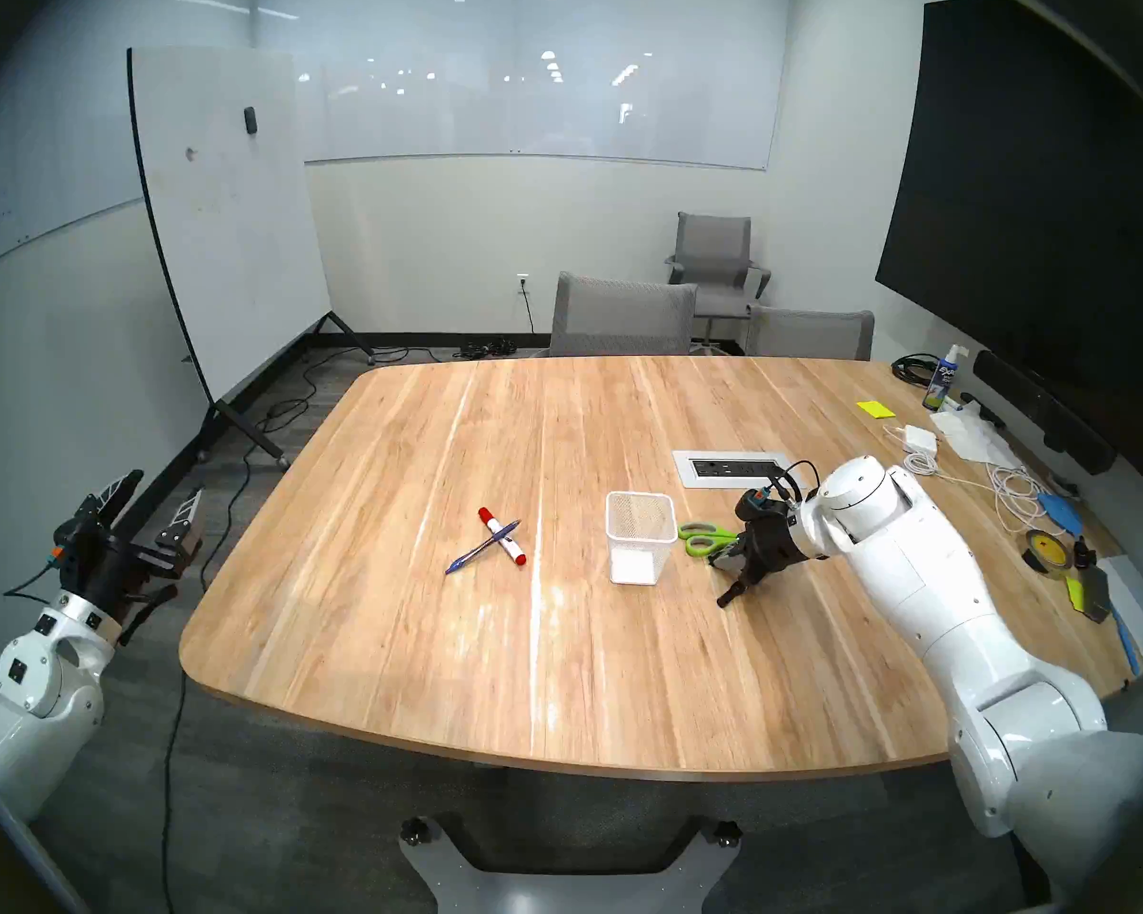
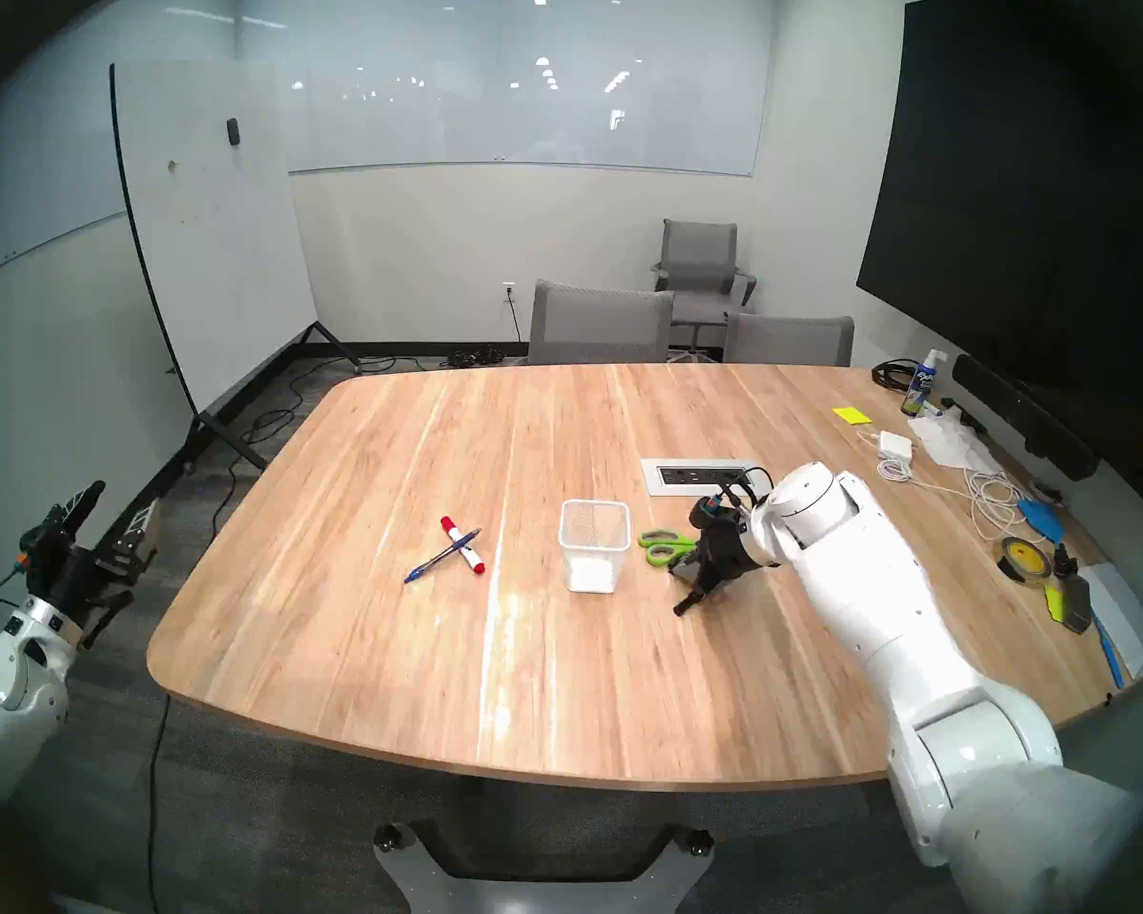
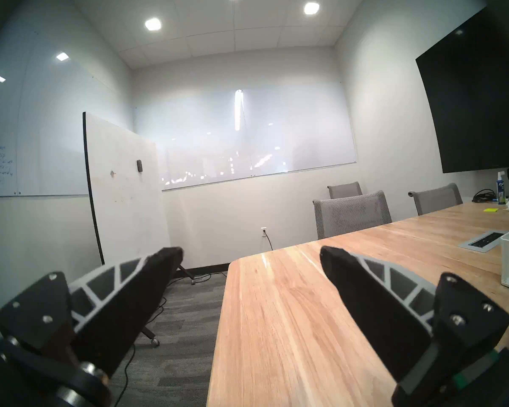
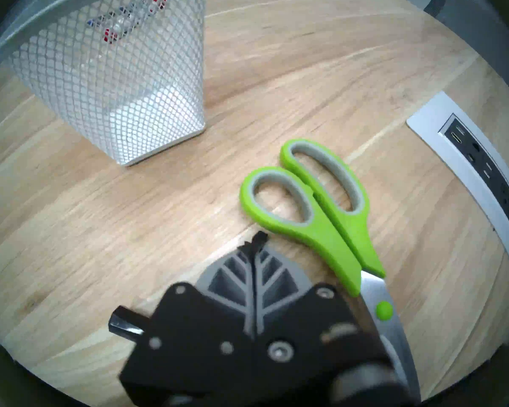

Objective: Place the pen, the marker, and the scissors into the pen holder

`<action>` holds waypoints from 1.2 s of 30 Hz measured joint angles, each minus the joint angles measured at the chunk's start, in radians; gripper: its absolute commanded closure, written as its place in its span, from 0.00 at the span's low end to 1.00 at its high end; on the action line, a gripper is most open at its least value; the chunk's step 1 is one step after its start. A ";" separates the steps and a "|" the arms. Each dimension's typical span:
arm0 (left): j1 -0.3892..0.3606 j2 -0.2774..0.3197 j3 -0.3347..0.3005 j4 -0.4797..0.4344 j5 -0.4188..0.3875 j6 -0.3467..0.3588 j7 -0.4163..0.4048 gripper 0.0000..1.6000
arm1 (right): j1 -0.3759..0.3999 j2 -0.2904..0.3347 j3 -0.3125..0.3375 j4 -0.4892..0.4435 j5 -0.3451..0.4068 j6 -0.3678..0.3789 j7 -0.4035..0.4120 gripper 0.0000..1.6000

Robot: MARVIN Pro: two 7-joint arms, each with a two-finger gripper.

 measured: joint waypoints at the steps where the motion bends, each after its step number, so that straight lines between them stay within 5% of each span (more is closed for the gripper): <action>1: 0.000 0.000 0.000 0.000 0.000 0.000 0.000 0.00 | -0.005 0.001 0.004 -0.004 0.003 0.000 0.000 0.78; 2: 0.000 0.000 0.000 0.000 0.000 0.000 0.000 0.00 | -0.012 0.004 0.010 -0.011 0.006 0.000 0.000 0.08; 3: 0.000 0.000 0.000 0.000 0.000 0.000 0.000 0.00 | -0.015 0.005 0.012 -0.014 0.007 0.000 0.000 0.00; 21: 0.000 0.000 0.001 0.000 0.000 0.000 0.000 0.00 | -0.005 0.027 0.086 -0.058 0.039 0.037 0.037 0.00; 36: 0.000 0.000 0.001 0.000 0.000 0.000 0.000 0.00 | 0.017 0.002 0.070 -0.111 0.031 0.066 0.049 0.00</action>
